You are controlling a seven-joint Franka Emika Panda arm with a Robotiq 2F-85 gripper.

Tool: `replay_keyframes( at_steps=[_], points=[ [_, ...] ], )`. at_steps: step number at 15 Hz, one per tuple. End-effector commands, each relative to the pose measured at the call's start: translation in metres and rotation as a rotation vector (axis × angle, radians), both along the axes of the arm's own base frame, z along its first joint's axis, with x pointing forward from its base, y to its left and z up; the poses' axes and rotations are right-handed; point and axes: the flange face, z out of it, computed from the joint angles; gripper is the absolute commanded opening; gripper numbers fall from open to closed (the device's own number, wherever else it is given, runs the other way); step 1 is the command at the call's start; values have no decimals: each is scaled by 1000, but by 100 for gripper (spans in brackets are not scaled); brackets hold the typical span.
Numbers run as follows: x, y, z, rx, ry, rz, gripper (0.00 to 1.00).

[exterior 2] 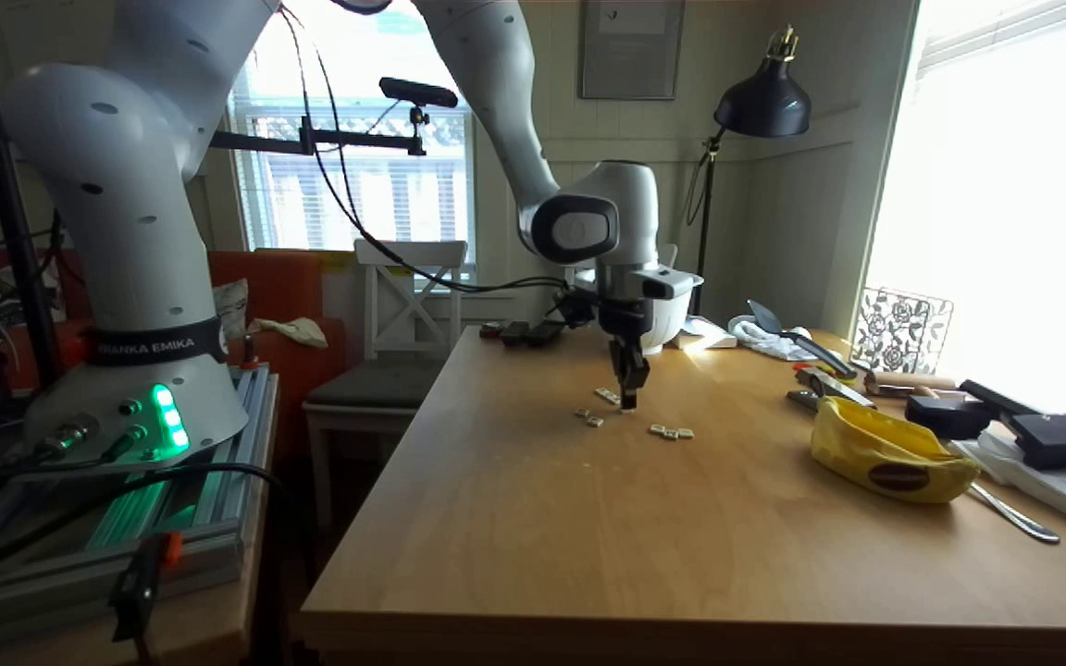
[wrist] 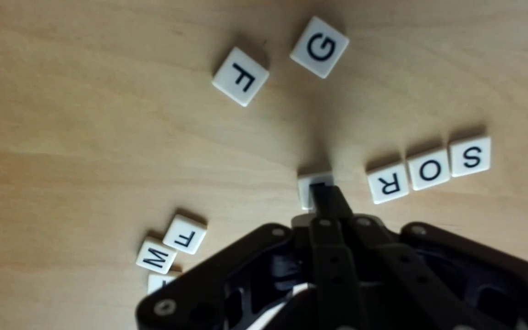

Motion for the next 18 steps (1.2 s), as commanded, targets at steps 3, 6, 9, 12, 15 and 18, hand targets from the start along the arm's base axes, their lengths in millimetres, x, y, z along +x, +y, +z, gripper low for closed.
replay_keyframes(
  at_steps=[3,6,9,12,15,18],
  points=[
    [1,-1,-15,-10,3,74,0],
    [1,-2,-15,-10,1,100,0],
    [1,-1,-15,-7,-4,122,0],
    [1,-1,-15,2,-5,136,0],
    [1,-1,-14,10,-8,139,0],
    [0,-1,-14,22,-5,146,0]
  ],
)
